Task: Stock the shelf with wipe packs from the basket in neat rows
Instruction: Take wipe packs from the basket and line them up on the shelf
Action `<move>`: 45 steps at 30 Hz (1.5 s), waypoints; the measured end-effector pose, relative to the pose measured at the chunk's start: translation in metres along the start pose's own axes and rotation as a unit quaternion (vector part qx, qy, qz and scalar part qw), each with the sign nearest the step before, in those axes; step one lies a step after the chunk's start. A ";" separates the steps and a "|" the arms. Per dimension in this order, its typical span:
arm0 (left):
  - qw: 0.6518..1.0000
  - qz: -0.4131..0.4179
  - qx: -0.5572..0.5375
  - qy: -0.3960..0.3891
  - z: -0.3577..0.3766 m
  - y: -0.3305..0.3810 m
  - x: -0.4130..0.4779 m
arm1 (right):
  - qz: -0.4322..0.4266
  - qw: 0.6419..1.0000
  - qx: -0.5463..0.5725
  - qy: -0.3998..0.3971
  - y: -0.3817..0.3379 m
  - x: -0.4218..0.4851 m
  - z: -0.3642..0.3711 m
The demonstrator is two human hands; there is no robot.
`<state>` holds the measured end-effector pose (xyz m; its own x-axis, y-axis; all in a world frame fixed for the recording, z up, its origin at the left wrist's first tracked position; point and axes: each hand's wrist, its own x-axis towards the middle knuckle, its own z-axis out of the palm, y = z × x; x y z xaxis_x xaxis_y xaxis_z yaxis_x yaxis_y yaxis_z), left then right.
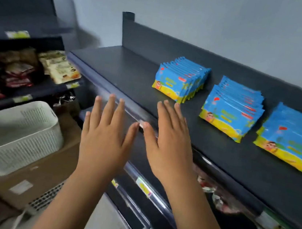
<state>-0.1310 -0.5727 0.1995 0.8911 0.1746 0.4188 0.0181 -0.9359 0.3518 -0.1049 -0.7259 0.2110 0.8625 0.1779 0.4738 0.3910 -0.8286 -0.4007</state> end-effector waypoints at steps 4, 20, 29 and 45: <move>0.996 -0.072 0.051 -0.002 -0.019 -0.085 -0.006 | -0.063 0.996 0.022 -0.066 -0.056 0.019 0.061; 0.956 -0.272 0.114 -0.003 -0.052 -0.336 -0.014 | -0.168 0.943 0.109 -0.266 -0.237 0.058 0.275; 0.931 -0.364 0.021 -0.024 -0.014 -0.447 0.038 | -0.029 0.905 0.217 -0.365 -0.263 0.135 0.395; 0.781 -0.578 -0.074 -0.225 0.139 -0.677 0.149 | 0.183 0.804 0.094 -0.559 -0.264 0.230 0.649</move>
<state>0.0524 0.0447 -0.0922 0.3886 0.7197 -0.5753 0.9052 -0.1814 0.3844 0.1985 -0.1216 -0.0833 0.6400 0.3924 -0.6606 -0.0037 -0.8582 -0.5134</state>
